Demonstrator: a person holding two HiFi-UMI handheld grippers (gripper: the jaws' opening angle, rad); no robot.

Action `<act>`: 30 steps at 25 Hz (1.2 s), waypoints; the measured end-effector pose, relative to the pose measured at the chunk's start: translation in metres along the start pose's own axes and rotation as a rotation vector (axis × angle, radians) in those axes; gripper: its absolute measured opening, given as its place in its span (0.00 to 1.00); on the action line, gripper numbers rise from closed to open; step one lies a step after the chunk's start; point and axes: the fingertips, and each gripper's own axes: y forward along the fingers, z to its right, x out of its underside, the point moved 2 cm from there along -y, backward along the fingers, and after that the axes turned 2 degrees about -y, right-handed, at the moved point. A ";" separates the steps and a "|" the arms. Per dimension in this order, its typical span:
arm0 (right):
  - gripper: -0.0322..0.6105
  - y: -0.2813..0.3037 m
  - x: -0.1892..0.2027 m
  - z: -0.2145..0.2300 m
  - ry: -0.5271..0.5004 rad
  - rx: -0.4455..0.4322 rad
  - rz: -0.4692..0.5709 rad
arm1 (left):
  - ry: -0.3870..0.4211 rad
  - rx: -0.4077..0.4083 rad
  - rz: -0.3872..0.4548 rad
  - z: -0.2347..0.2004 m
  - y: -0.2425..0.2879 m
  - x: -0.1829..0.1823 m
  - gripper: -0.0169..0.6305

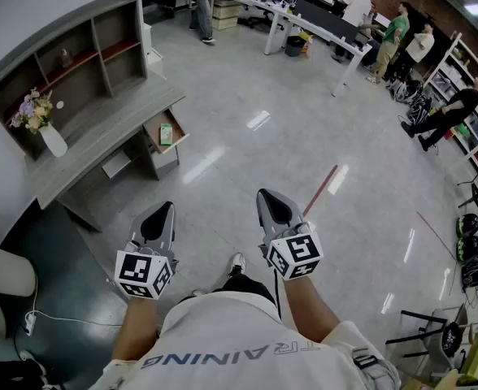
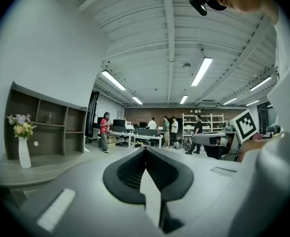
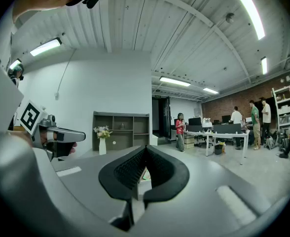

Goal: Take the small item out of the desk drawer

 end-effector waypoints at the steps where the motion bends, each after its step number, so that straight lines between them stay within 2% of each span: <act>1: 0.07 0.000 0.001 0.000 0.000 0.000 -0.003 | 0.000 0.000 -0.001 0.000 0.000 0.000 0.03; 15: 0.07 0.005 0.005 -0.011 -0.001 -0.016 -0.011 | -0.010 -0.004 -0.009 -0.005 -0.007 0.004 0.03; 30: 0.07 0.028 0.008 -0.032 0.015 -0.041 -0.020 | -0.033 -0.013 -0.005 -0.032 -0.014 0.008 0.03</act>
